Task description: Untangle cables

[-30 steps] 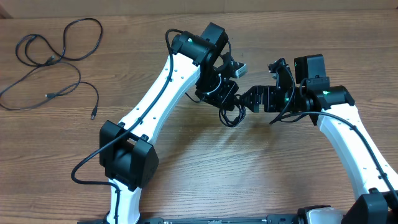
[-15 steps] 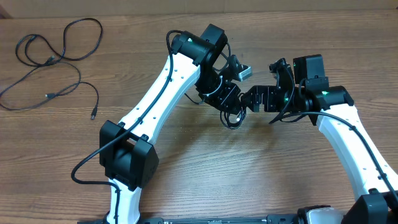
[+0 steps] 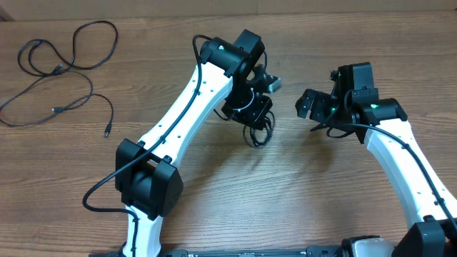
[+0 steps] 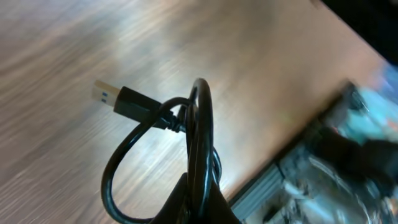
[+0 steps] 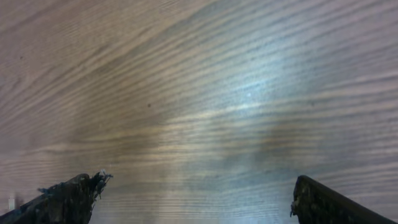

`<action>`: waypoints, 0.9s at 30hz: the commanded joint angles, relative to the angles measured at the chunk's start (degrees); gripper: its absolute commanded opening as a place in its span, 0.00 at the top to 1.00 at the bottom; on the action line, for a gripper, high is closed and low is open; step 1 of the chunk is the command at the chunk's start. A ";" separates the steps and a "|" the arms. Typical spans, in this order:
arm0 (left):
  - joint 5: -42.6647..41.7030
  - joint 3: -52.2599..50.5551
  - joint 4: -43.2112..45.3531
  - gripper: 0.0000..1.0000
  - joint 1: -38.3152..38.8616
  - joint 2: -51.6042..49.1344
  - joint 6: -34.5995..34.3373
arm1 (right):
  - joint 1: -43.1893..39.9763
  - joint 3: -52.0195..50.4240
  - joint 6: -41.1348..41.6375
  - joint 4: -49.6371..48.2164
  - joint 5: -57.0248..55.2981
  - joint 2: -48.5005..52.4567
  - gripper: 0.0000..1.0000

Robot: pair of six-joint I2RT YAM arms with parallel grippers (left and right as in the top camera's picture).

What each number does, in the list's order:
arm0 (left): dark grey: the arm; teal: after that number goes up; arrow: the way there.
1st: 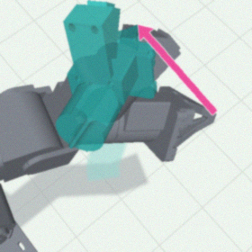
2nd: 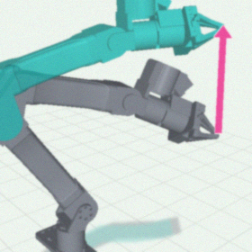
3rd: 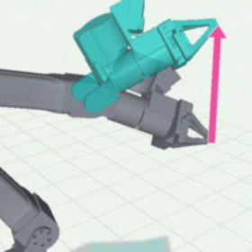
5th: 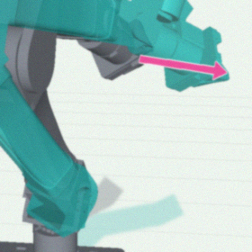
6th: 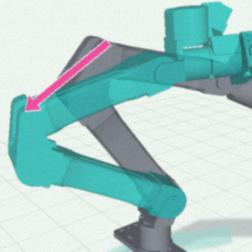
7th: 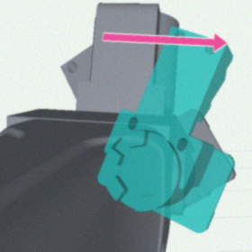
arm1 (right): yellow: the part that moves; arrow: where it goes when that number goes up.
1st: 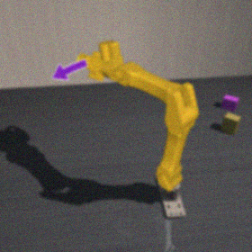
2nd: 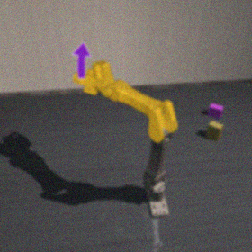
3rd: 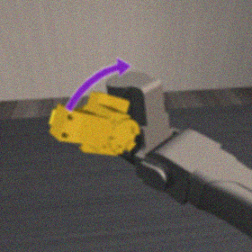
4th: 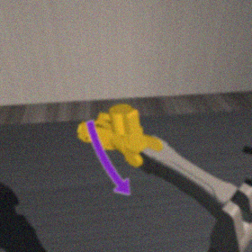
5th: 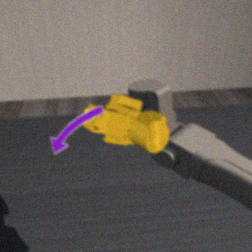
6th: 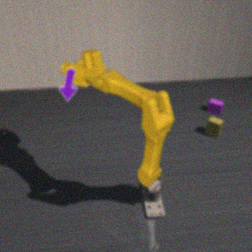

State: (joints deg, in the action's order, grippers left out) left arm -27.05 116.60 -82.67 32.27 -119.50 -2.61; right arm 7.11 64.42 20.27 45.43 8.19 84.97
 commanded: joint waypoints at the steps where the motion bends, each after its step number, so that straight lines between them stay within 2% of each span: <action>1: 8.13 -0.20 3.30 0.96 -0.24 0.68 -12.02 | -0.26 -0.09 -3.04 1.57 7.02 0.24 0.00; 5: 7.93 -0.20 7.06 0.96 -0.26 0.68 -17.92 | -0.26 -0.42 -7.30 4.31 18.62 0.57 0.00; 7: 7.21 -0.20 8.31 0.96 -0.22 0.68 -19.41 | -0.24 -0.74 -7.21 4.59 20.68 0.94 0.00; 15: -3.98 -0.20 11.56 0.96 -0.26 0.68 -20.31 | -0.24 -3.82 -4.07 0.48 20.65 1.97 0.00; 20: -1.84 -0.20 12.76 0.96 -0.20 0.68 -20.28 | -0.24 -4.44 -3.98 -0.20 20.63 2.01 0.00; 21: -1.44 -0.20 12.83 0.96 -0.22 0.68 -19.93 | -0.24 -4.44 -3.98 -0.28 20.63 2.01 0.00; 25: -1.92 -0.20 12.83 0.96 0.15 0.68 -10.67 | -0.24 -4.44 -3.96 -1.57 22.18 2.01 0.00; 27: -6.82 -0.20 12.90 0.96 0.22 0.68 -6.88 | -0.24 -4.44 -3.96 -2.14 23.04 2.01 0.00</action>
State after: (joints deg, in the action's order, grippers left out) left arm -27.99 116.60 -70.06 32.27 -119.50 -17.12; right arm 7.09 60.53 16.32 44.14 29.26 86.54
